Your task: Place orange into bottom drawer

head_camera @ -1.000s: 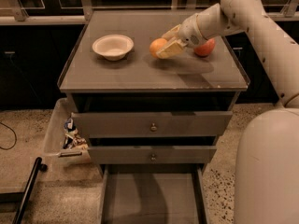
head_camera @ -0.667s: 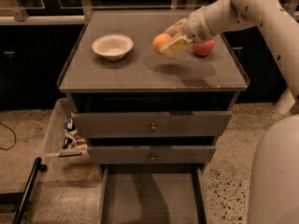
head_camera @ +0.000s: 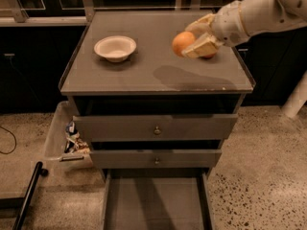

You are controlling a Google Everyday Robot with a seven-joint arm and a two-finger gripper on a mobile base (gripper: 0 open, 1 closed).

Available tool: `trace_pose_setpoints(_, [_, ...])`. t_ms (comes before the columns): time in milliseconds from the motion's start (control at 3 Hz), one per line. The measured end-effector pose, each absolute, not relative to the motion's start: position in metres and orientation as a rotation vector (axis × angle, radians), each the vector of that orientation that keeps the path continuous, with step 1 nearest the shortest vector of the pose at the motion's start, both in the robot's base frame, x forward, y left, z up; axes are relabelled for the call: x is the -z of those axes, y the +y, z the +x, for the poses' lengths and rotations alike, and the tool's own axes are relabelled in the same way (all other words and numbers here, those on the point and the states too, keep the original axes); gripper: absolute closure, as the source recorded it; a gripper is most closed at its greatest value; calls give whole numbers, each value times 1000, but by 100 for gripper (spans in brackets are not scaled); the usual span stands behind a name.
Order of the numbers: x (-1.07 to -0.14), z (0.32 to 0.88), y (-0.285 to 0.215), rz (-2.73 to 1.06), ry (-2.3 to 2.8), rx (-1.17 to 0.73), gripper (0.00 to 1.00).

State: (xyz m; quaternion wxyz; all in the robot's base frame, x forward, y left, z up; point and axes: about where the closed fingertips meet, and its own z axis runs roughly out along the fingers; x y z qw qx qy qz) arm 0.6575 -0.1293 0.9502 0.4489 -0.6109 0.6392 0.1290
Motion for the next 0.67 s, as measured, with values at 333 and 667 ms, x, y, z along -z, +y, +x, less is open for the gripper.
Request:
trace_pose_setpoints(333, [-940,607,-149,-1530,1597,-285,100])
trace_pose_setpoints(667, [-918,558,-173,-1530,1638,-257,100])
